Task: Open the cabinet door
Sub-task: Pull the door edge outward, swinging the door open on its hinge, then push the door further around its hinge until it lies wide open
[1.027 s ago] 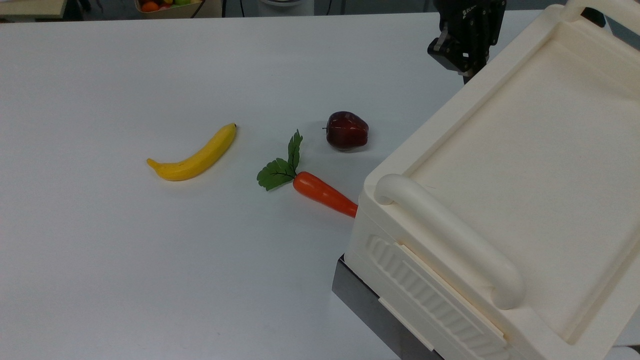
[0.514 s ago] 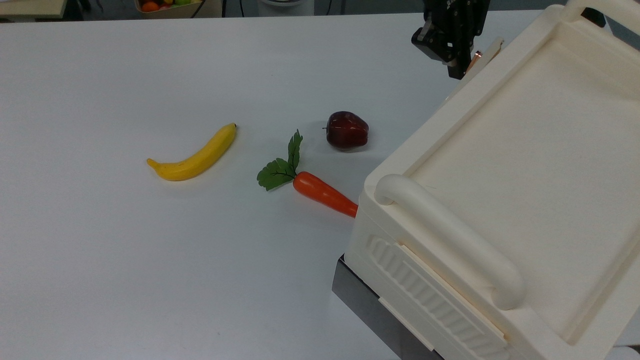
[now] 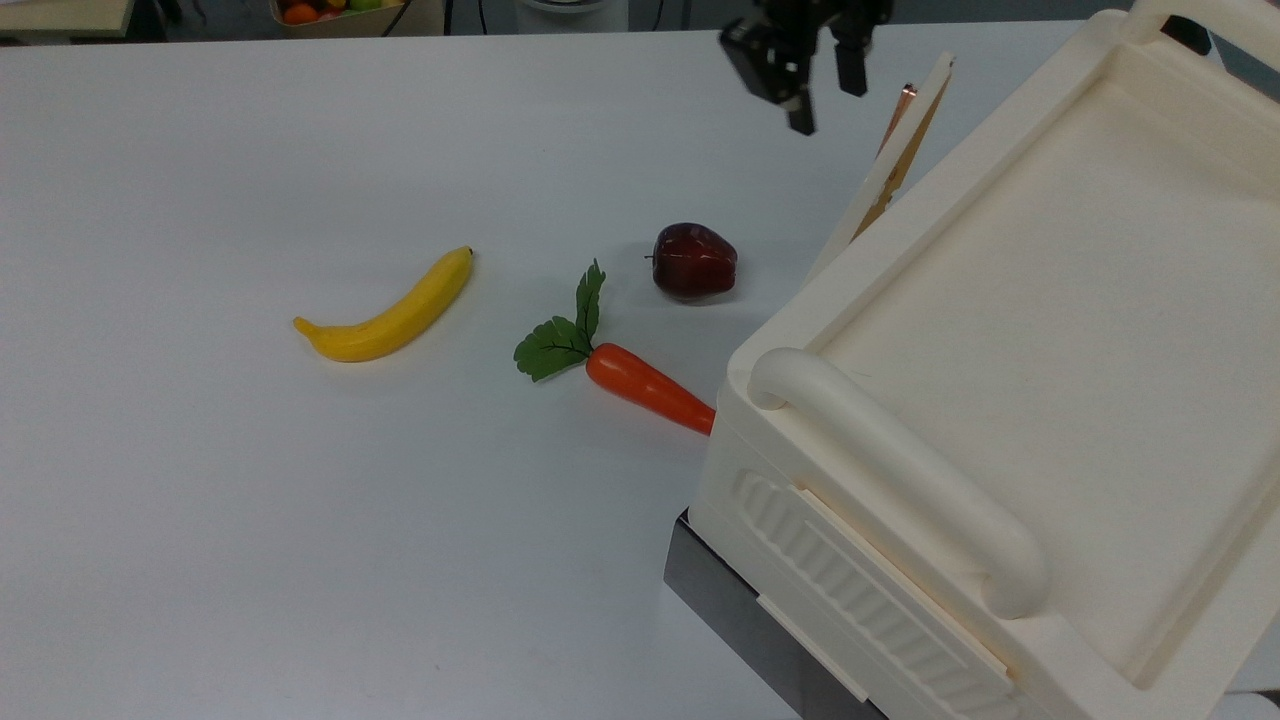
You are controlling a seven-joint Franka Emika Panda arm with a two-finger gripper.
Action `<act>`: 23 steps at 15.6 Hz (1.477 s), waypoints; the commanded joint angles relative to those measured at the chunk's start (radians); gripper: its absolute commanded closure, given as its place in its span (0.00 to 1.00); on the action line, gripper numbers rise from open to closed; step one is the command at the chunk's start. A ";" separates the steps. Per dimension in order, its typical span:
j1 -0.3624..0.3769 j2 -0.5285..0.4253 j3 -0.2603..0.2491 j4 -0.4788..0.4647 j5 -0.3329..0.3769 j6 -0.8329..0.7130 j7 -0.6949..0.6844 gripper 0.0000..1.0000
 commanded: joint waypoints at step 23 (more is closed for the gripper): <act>0.121 -0.012 0.020 0.024 -0.055 0.225 0.315 0.01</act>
